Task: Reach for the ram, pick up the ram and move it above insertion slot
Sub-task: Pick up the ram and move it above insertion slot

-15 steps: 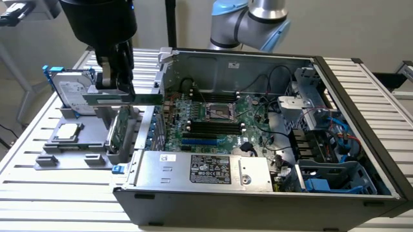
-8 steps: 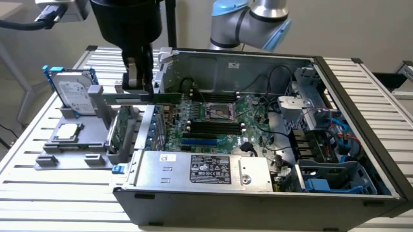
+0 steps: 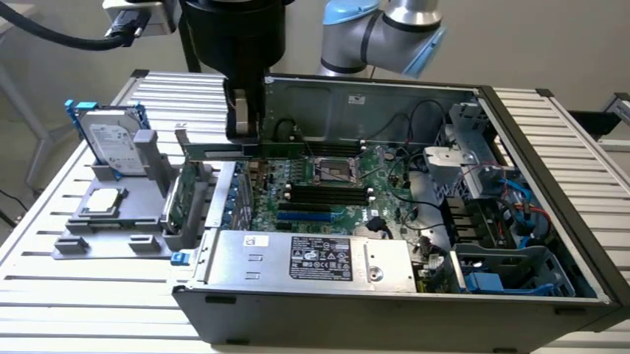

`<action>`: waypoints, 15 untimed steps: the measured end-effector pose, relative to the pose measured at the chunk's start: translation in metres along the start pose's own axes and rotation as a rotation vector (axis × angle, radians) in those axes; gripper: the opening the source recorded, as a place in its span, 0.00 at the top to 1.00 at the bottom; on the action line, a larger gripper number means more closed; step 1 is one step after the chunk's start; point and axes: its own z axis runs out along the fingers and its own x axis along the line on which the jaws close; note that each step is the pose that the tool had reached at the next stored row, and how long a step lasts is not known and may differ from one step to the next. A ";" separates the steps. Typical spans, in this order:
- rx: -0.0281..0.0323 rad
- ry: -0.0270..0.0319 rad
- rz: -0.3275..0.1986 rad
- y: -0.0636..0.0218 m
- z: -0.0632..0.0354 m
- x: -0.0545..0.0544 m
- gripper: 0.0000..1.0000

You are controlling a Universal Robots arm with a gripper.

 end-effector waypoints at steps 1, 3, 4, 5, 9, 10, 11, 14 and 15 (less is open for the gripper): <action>0.0000 -0.0001 0.000 -0.0045 0.0001 0.000 0.87; 0.0001 -0.0001 0.000 -0.0135 0.0003 0.001 0.87; 0.0001 -0.0001 0.000 -0.0179 0.0005 0.002 0.87; 0.0001 -0.0001 0.000 -0.0226 0.0007 0.002 0.87; 0.0000 0.0001 0.000 -0.0411 0.0023 0.001 0.87; -0.0001 0.0005 0.000 -0.0457 0.0029 0.000 0.87; 0.0000 0.0010 0.000 -0.0500 0.0035 -0.001 0.87; -0.0004 0.0037 0.000 -0.0613 0.0053 -0.007 0.87; -0.0004 0.0049 0.000 -0.0642 0.0060 -0.010 0.87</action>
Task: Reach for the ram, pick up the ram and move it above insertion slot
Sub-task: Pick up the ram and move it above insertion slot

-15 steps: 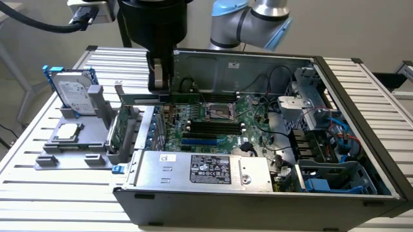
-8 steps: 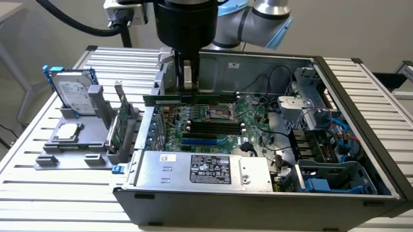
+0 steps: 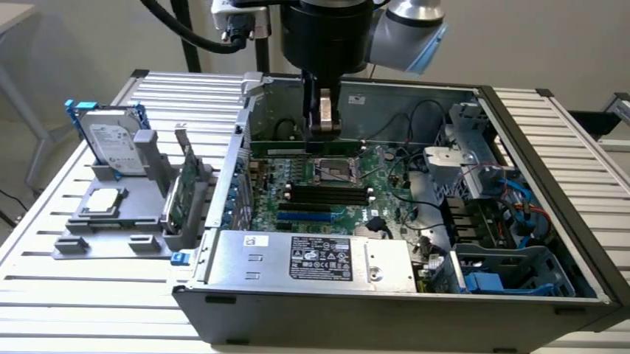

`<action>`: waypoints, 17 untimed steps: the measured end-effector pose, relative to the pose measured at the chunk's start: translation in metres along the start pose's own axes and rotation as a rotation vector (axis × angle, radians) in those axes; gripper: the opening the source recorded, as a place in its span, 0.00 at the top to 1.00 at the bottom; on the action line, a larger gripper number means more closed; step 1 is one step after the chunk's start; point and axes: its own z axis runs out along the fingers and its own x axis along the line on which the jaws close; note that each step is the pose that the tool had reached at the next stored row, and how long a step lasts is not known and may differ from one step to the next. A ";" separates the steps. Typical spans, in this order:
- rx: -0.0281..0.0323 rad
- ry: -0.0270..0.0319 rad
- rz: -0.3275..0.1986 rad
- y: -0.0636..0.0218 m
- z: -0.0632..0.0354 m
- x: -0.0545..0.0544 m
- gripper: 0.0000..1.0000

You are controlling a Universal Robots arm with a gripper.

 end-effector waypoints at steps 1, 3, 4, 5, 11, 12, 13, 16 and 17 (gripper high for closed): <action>-0.0001 0.0012 0.000 -0.0027 0.0008 -0.003 0.87; -0.0003 0.0037 0.000 -0.0074 0.0024 -0.010 0.87; -0.0004 0.0047 0.000 -0.0093 0.0031 -0.013 0.87; -0.0005 0.0057 0.000 -0.0112 0.0039 -0.016 0.87; -0.0009 0.0105 0.000 -0.0206 0.0089 -0.035 0.87; -0.0010 0.0111 0.000 -0.0219 0.0099 -0.039 0.87; -0.0010 0.0118 0.000 -0.0233 0.0108 -0.042 0.87; -0.0011 0.0134 0.000 -0.0270 0.0137 -0.053 0.87; -0.0012 0.0138 0.000 -0.0281 0.0147 -0.056 0.87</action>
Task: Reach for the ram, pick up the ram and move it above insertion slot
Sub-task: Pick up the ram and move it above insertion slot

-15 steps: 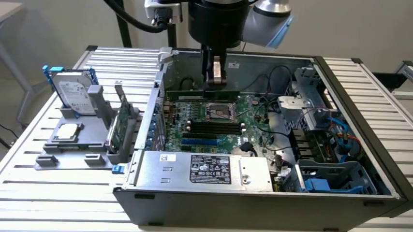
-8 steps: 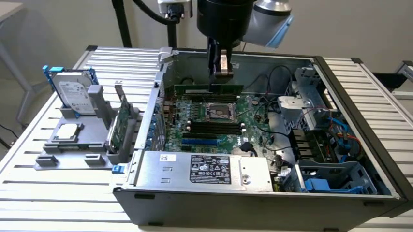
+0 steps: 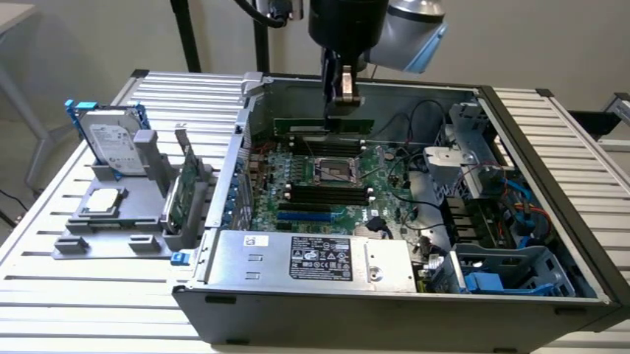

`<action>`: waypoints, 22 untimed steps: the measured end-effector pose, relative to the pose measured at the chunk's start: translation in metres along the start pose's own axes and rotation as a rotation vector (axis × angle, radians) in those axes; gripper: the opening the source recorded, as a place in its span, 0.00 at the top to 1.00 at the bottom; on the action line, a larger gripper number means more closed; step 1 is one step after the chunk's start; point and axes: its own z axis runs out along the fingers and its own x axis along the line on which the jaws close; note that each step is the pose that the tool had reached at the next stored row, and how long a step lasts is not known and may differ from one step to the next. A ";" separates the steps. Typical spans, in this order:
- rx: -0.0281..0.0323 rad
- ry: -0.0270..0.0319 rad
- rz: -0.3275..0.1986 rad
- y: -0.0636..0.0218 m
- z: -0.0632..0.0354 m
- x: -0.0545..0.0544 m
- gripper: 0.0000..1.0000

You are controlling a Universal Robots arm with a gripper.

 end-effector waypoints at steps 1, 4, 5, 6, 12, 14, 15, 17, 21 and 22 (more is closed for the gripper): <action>0.0000 0.0002 0.000 -0.0010 0.0010 -0.003 0.87; 0.0001 0.0007 0.001 -0.0038 0.0036 -0.011 0.87; 0.0001 0.0007 0.003 -0.0045 0.0043 -0.013 0.87; 0.0003 0.0007 0.004 -0.0053 0.0051 -0.014 0.87; 0.0021 0.0007 0.027 -0.0107 0.0079 -0.018 0.87; 0.0028 0.0014 0.038 -0.0127 0.0085 -0.019 0.87; 0.0032 0.0020 0.044 -0.0138 0.0089 -0.019 0.87; 0.0038 0.0042 0.053 -0.0155 0.0095 -0.020 0.87; 0.0050 0.0116 0.064 -0.0171 0.0104 -0.024 0.87; 0.0050 0.0121 0.064 -0.0171 0.0104 -0.024 0.87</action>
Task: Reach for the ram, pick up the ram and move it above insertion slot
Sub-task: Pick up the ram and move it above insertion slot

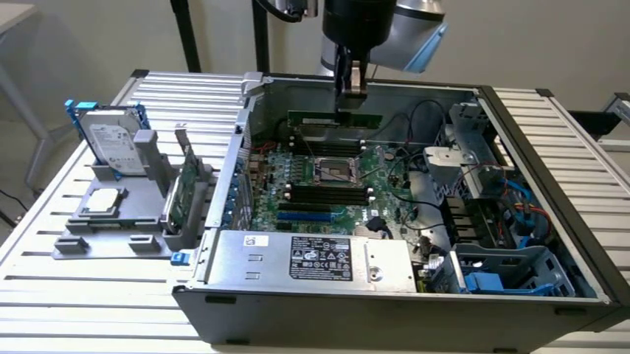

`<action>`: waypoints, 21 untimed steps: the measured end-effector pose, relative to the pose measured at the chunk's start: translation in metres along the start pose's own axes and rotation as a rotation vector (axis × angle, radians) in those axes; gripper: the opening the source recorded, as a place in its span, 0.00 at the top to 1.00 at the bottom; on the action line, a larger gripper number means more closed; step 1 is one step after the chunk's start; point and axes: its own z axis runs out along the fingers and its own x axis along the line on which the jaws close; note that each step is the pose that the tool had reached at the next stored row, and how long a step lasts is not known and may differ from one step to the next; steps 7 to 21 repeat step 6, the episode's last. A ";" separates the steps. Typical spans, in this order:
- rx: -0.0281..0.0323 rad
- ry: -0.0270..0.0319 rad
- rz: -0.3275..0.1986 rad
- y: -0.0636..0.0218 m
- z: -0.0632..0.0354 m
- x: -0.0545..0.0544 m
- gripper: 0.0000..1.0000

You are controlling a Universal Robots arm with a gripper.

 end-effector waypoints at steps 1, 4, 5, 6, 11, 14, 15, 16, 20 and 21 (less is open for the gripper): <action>0.0001 -0.0001 0.000 0.0000 0.0000 0.000 0.87; 0.0001 -0.0001 0.000 0.0000 0.0001 0.000 0.87; 0.0001 0.0000 0.000 0.0000 0.0000 0.000 0.87; 0.0001 0.0000 0.000 0.0000 0.0000 0.000 0.87; 0.0001 0.0000 0.000 0.0000 0.0000 0.000 0.87; 0.0001 0.0000 0.000 0.0000 0.0000 0.000 0.87; 0.0001 0.0000 0.000 0.0000 0.0000 0.000 0.87; 0.0001 0.0000 0.000 0.0000 0.0000 0.000 0.87; 0.0001 0.0000 0.000 0.0000 0.0000 0.000 0.87; 0.0001 0.0000 0.000 0.0000 0.0000 0.000 0.87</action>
